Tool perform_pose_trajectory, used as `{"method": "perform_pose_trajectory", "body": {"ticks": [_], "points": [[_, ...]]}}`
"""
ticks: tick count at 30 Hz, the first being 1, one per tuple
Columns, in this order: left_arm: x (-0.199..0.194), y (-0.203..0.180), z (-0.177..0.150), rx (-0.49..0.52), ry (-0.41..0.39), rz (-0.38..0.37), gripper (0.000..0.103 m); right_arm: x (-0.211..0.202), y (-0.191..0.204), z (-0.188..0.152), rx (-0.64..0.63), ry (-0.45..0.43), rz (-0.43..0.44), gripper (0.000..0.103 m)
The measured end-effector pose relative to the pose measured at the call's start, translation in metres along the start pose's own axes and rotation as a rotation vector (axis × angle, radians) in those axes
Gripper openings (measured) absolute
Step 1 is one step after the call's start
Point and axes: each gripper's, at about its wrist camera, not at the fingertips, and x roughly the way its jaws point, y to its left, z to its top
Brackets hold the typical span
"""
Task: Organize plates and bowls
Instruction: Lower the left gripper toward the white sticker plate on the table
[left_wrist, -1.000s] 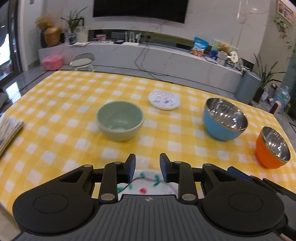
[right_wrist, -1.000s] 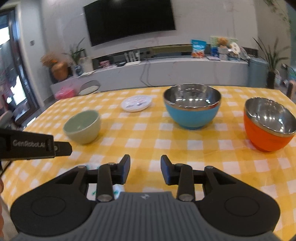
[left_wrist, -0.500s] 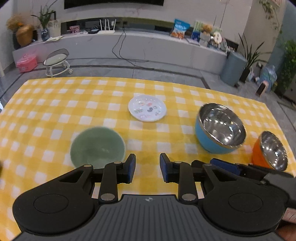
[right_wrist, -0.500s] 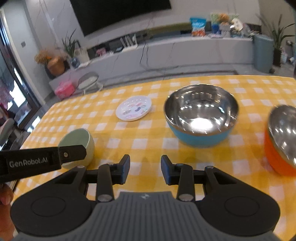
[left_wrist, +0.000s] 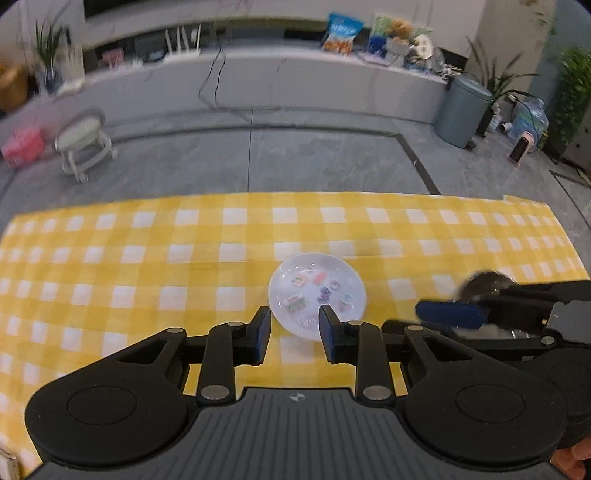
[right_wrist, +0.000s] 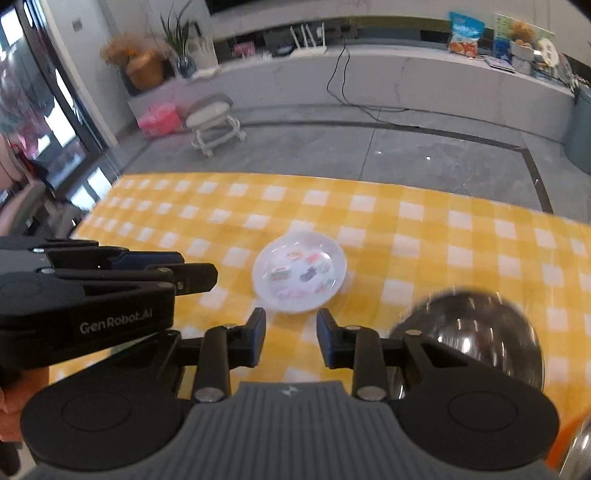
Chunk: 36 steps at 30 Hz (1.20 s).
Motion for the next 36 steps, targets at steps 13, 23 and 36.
{"method": "perform_pose_trajectory", "body": {"ticks": [13,23,36], "points": [[0.078,0.036,0.013,-0.137,0.164,-0.02,0.021,0.091,-0.035,0.042,0.036,0.168,-0.041,0.016],[0.082,0.032,0.015,-0.151,0.172,-0.007,0.006,0.103,-0.046,0.03,0.184,0.158,-0.024,0.002],[0.001,0.018,-0.004,-0.109,0.042,0.009,0.003,0.023,-0.02,0.002,0.235,-0.005,0.02,0.0]]}}
